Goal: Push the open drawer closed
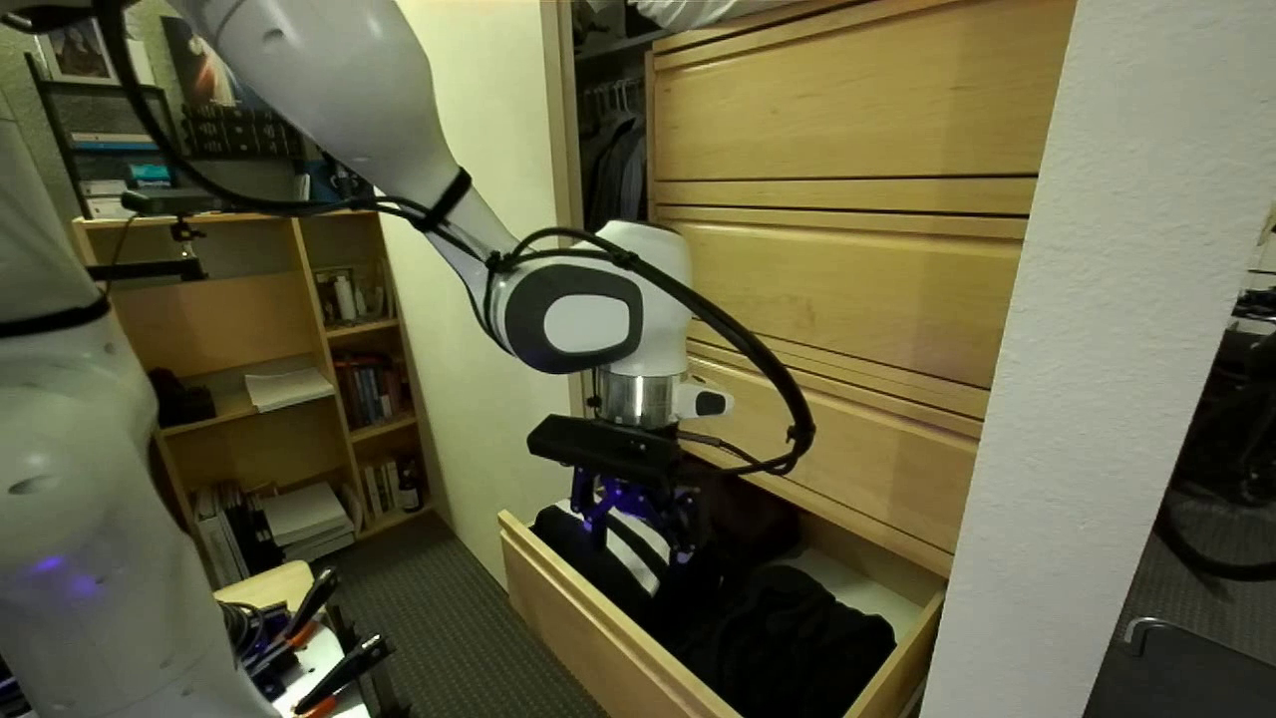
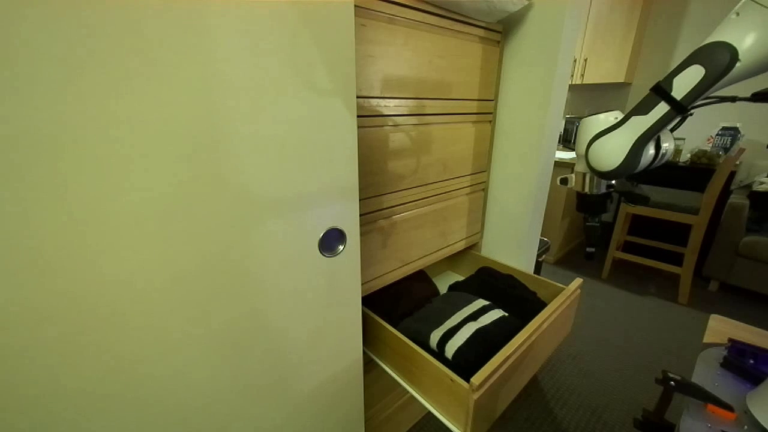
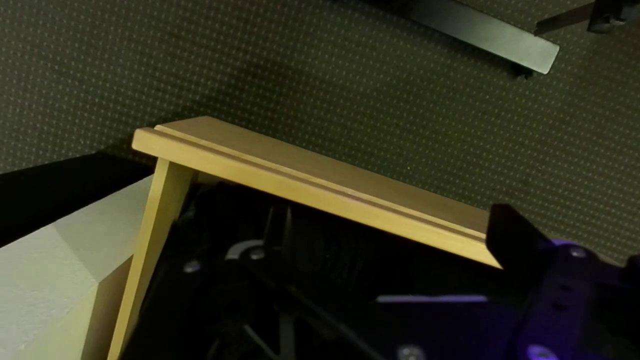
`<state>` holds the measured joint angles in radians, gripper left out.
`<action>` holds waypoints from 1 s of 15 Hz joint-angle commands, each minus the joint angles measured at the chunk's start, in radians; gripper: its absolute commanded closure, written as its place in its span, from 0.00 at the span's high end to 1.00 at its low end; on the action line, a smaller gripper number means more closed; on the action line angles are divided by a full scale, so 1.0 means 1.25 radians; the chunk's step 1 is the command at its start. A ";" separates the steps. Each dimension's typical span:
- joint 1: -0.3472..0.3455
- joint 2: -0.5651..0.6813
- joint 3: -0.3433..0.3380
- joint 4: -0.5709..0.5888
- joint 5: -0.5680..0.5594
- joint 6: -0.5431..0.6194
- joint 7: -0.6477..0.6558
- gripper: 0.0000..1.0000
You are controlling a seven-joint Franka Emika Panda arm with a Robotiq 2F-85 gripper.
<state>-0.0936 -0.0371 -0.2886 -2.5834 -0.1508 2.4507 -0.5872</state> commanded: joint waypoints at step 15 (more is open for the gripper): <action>-0.130 0.251 0.036 0.000 -0.089 0.269 -0.023 1.00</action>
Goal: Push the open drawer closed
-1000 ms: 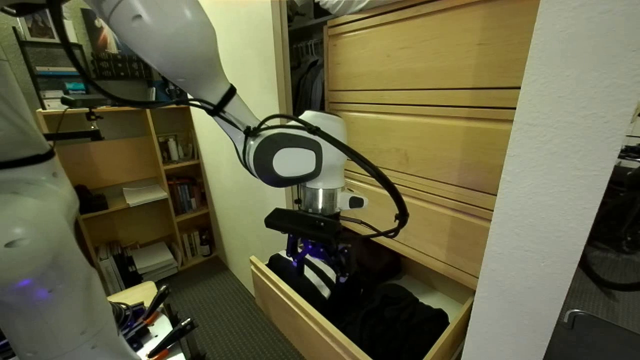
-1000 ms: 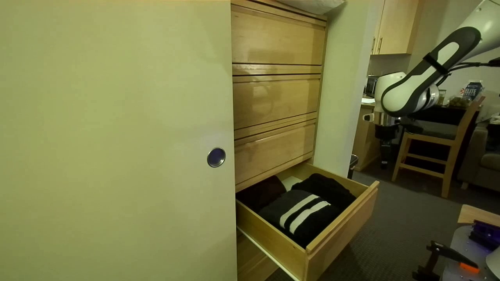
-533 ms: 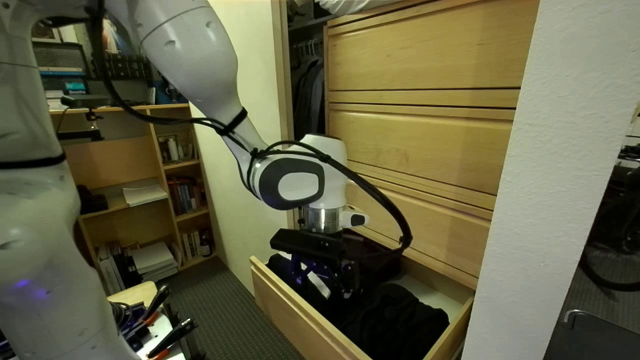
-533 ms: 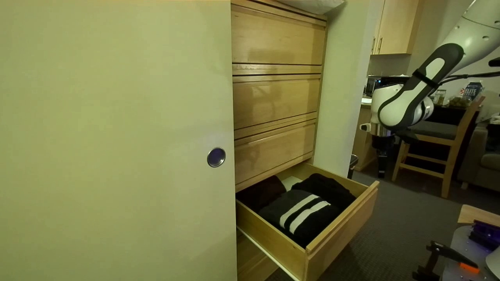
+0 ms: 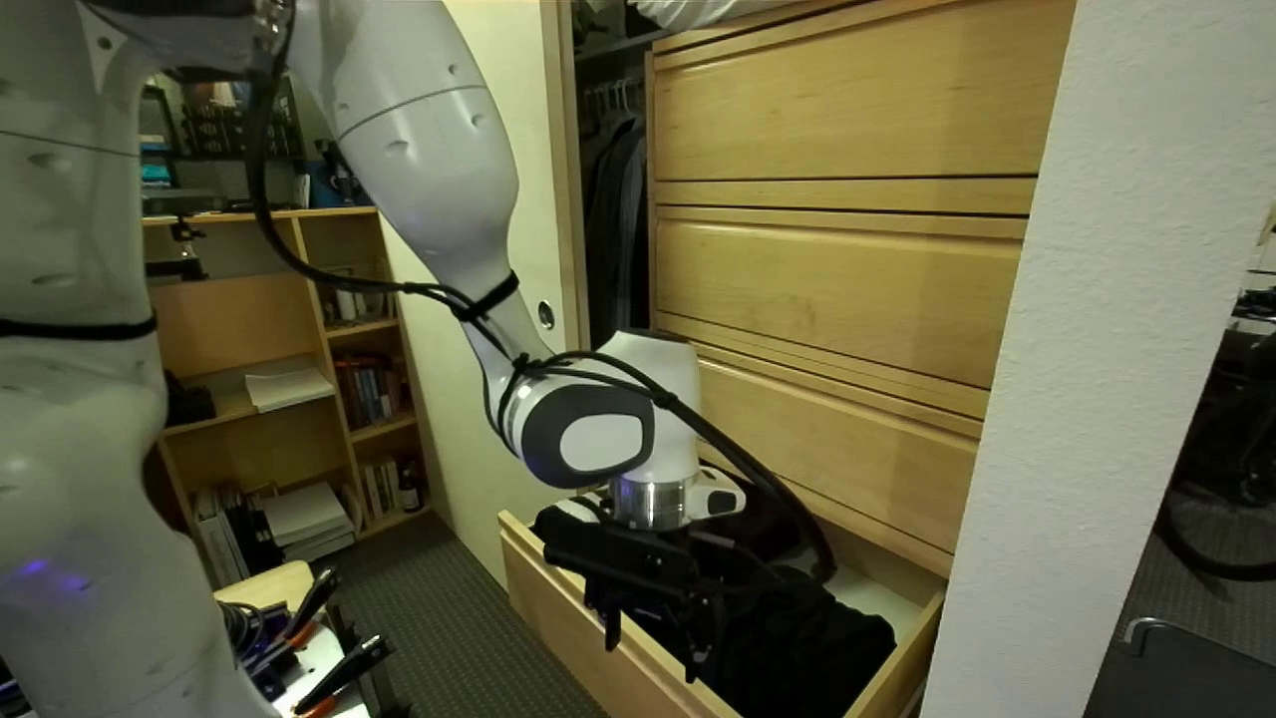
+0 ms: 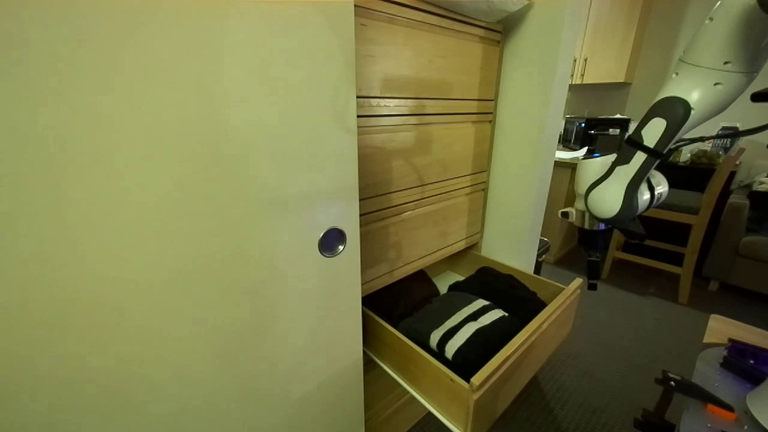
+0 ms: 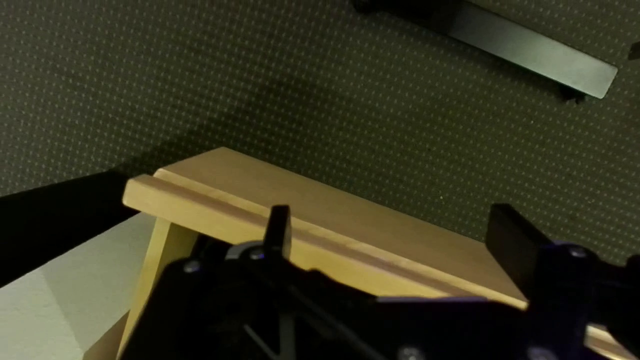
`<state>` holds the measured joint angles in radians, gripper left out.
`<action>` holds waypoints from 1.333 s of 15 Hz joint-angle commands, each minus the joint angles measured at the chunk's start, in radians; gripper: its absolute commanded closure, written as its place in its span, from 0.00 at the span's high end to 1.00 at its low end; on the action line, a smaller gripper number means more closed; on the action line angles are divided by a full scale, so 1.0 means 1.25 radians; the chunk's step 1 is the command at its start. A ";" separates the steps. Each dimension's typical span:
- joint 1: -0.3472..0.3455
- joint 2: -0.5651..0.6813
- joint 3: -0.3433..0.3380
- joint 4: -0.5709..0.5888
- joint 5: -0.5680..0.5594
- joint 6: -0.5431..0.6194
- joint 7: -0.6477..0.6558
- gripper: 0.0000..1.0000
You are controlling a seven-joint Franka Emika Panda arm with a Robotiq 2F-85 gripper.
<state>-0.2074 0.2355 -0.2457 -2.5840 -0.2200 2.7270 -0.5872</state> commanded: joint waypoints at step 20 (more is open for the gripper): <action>-0.013 0.089 0.067 -0.044 -0.045 0.061 0.019 1.00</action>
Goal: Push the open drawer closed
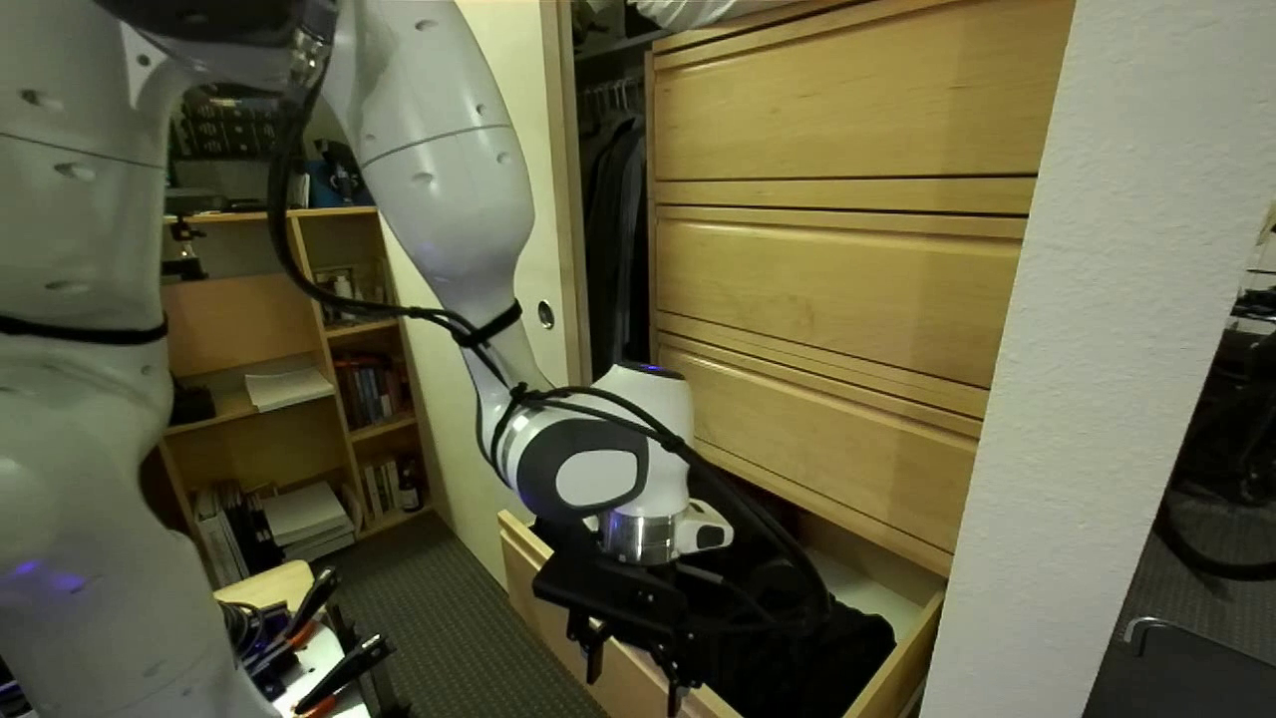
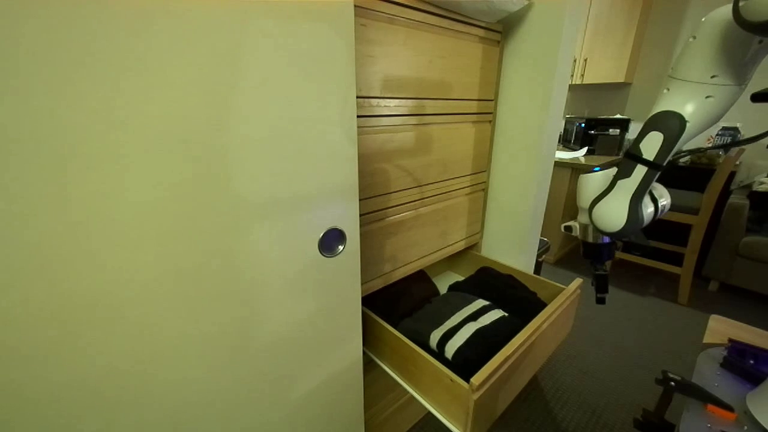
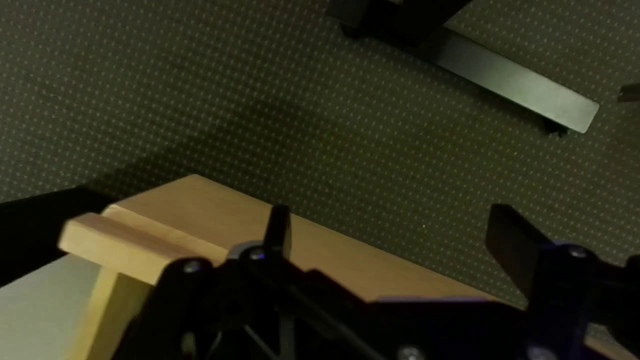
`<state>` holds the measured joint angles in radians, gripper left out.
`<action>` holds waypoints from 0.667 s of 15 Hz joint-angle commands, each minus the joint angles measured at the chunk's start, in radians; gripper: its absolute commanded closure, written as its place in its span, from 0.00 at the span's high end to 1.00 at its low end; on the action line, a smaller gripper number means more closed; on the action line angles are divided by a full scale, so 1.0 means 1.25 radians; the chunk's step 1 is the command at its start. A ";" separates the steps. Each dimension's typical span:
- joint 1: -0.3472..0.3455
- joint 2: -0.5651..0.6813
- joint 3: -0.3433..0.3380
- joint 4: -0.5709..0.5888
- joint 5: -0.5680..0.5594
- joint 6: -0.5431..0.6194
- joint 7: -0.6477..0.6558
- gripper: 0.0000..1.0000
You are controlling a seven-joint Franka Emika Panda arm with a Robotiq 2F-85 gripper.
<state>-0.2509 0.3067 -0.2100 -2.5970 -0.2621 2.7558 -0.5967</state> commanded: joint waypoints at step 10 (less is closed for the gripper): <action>0.147 0.141 0.120 -0.036 -0.044 0.190 0.098 1.00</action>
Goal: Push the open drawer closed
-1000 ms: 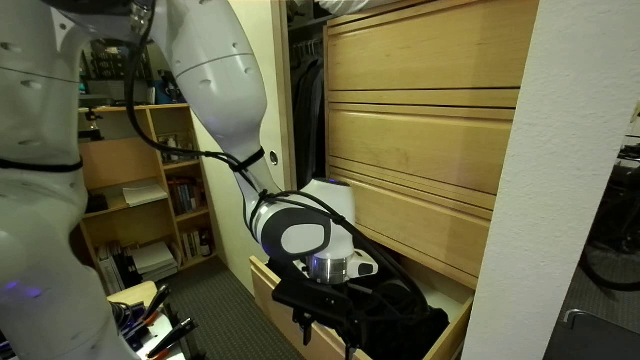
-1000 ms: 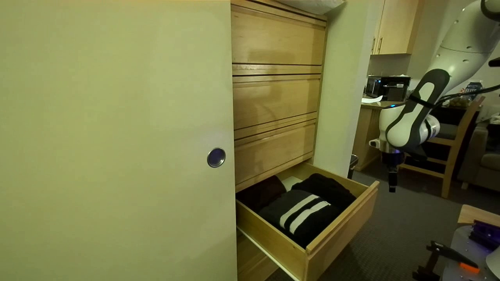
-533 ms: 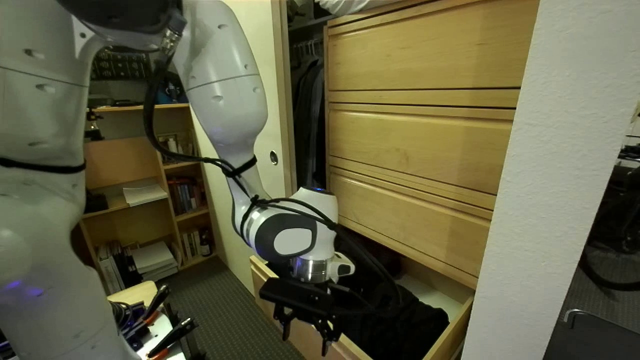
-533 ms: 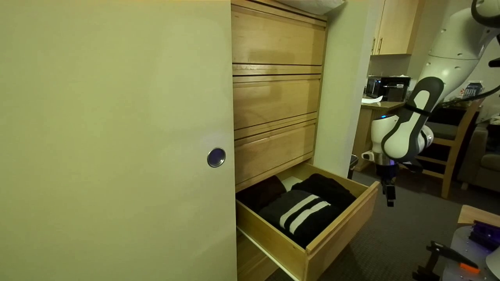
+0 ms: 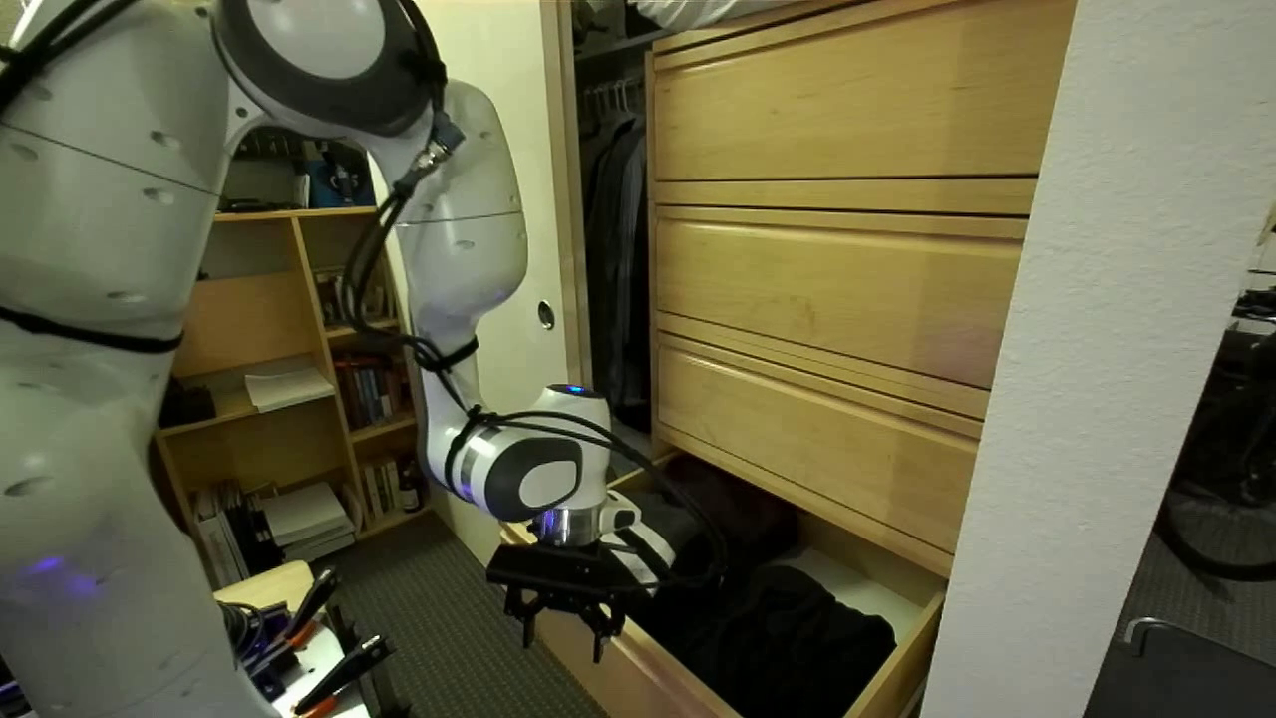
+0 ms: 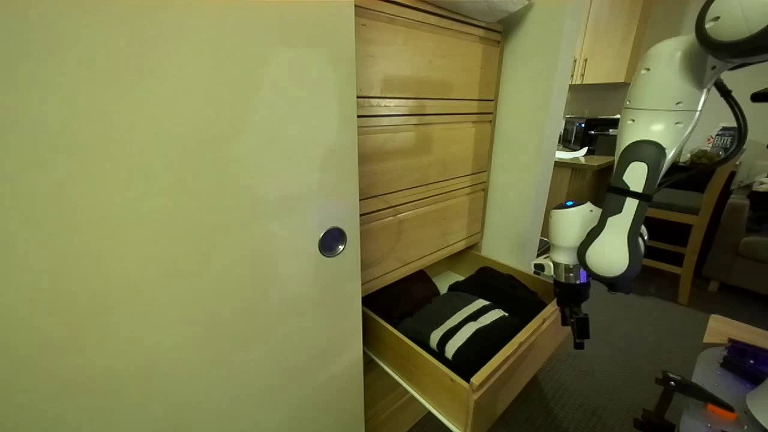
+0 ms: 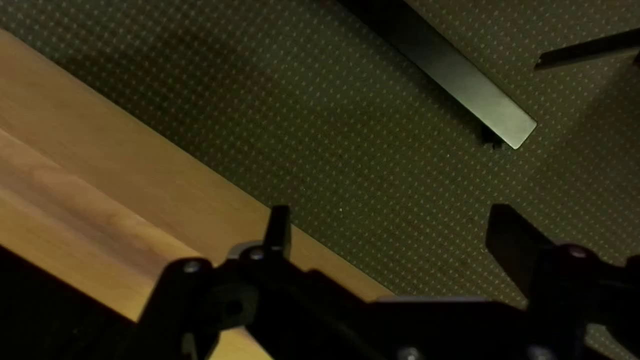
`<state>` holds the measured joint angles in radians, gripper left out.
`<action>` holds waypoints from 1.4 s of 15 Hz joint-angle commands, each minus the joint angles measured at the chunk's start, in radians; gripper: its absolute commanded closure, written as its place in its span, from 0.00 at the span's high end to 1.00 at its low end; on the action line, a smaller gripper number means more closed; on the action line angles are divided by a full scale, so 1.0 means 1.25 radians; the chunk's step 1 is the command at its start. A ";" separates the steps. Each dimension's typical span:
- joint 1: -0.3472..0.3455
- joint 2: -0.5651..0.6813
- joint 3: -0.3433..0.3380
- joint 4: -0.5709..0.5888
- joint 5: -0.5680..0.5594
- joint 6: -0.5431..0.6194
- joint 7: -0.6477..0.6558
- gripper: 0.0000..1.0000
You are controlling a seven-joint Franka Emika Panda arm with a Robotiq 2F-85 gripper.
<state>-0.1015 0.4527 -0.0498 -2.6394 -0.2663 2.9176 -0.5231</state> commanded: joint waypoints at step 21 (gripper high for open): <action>0.491 0.249 -0.314 0.064 -0.021 0.310 0.186 1.00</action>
<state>0.4489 0.6710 -0.3967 -2.6302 -0.3298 3.2420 -0.2926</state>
